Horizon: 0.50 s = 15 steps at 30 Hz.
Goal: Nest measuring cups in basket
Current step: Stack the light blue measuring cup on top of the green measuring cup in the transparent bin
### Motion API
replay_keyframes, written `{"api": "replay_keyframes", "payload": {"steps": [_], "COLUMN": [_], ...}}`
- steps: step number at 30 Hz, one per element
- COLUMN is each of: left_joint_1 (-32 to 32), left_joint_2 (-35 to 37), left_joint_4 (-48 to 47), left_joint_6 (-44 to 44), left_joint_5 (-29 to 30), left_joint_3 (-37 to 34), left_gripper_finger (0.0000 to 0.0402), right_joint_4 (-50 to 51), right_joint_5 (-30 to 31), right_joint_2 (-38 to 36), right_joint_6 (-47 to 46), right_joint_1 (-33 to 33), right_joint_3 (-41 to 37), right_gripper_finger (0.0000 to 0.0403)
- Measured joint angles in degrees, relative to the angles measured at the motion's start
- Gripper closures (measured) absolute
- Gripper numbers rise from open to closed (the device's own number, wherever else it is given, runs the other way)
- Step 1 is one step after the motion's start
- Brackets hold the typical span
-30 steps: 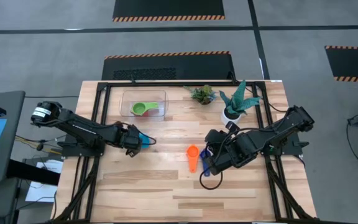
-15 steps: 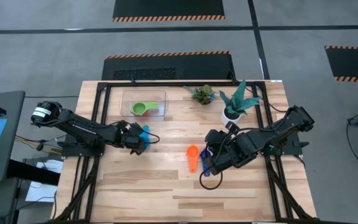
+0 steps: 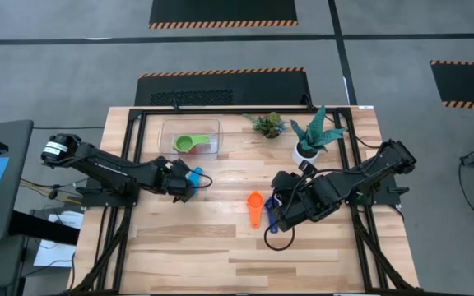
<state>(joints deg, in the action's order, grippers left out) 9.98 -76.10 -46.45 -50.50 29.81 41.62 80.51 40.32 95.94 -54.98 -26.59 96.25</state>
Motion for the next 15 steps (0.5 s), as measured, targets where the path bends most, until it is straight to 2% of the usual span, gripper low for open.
{"api": "replay_keyframes", "payload": {"steps": [3,6,9,15], "left_joint_1": [-0.01,0.07,0.91,3.81], "left_joint_2": [0.01,0.01,0.04,-0.94], "left_joint_4": [-3.41,-3.24,-1.87,-0.97], "left_joint_6": [3.49,6.19,6.11,1.04], "left_joint_5": [3.13,2.81,0.07,-9.99], "left_joint_3": [6.19,10.68,12.65,12.48], "left_gripper_finger": [0.0401,0.0401,0.0401,0.0401], "right_joint_4": [0.03,0.02,0.02,0.43], "right_joint_5": [0.0,0.0,0.02,0.02], "right_joint_2": [0.0,0.0,0.0,0.0], "right_joint_6": [0.02,0.67,1.38,1.53], "right_joint_1": [0.01,0.13,0.11,0.11], "right_joint_3": [0.0,0.0,0.0,0.0], "right_gripper_finger": [0.0285,0.0285,0.0285,0.0285]}}
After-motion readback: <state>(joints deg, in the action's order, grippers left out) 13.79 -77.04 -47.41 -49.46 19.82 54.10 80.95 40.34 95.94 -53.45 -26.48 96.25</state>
